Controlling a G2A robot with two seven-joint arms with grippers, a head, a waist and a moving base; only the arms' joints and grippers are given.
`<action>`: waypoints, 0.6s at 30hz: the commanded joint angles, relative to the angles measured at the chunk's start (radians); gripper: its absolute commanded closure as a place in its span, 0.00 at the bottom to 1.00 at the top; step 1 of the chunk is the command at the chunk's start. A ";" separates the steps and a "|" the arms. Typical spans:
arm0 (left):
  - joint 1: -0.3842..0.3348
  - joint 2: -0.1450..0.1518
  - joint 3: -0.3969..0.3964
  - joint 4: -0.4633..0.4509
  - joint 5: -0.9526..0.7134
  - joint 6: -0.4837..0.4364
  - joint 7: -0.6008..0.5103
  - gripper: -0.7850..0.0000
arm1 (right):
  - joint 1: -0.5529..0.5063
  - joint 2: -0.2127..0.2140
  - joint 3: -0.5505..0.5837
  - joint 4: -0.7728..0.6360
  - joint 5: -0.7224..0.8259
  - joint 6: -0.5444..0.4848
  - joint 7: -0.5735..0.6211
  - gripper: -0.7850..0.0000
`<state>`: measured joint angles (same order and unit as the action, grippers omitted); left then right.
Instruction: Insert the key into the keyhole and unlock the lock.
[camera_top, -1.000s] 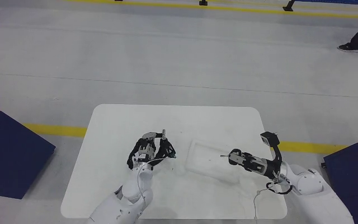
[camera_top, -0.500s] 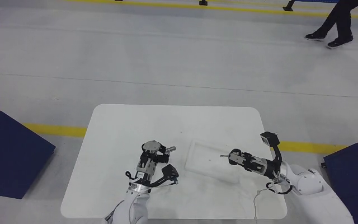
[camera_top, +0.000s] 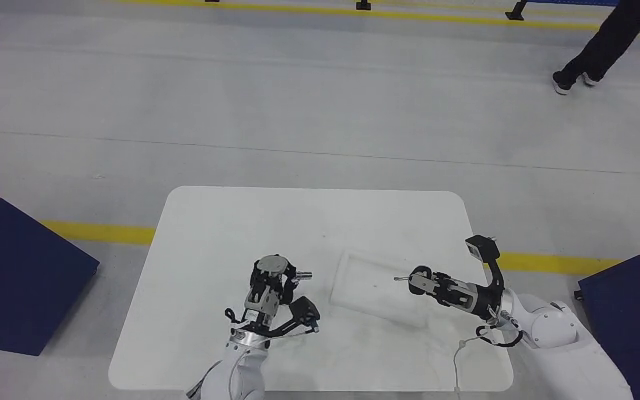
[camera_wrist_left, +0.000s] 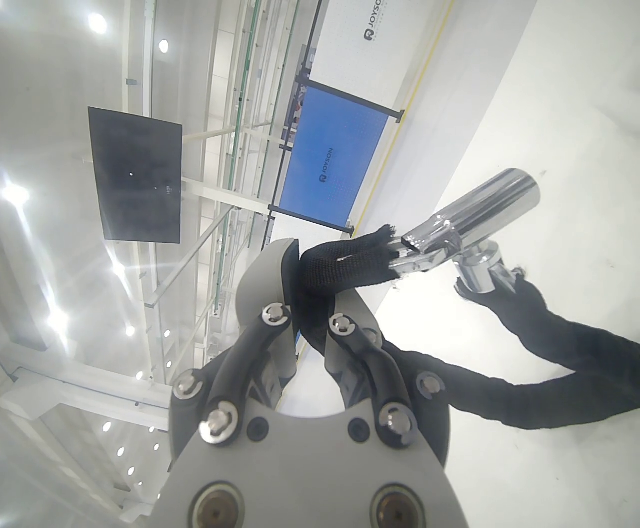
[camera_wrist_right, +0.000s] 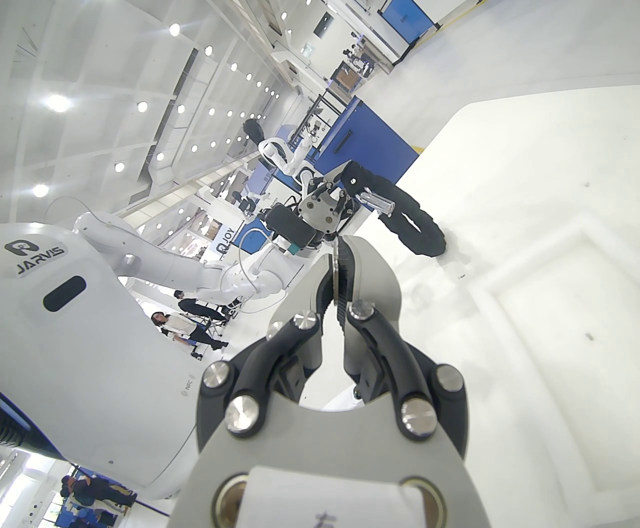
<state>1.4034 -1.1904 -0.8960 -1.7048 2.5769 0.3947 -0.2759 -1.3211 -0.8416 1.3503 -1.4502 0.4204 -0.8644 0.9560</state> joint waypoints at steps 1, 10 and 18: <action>0.014 -0.001 -0.012 -0.017 -0.089 -0.001 0.047 1.00 | 0.000 0.000 0.000 0.000 0.000 0.000 0.000 1.00; 0.092 -0.001 -0.055 -0.116 -0.420 -0.053 0.287 1.00 | 0.000 0.000 0.000 0.000 0.000 0.000 0.000 1.00; 0.167 0.001 -0.089 -0.198 -0.614 -0.107 0.403 1.00 | 0.000 0.000 0.000 0.000 0.000 0.000 0.000 1.00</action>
<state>1.5621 -1.1899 -0.9801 -1.8951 1.9860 0.2956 0.1152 -1.3211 -0.8416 1.3503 -1.4502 0.4204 -0.8644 0.9560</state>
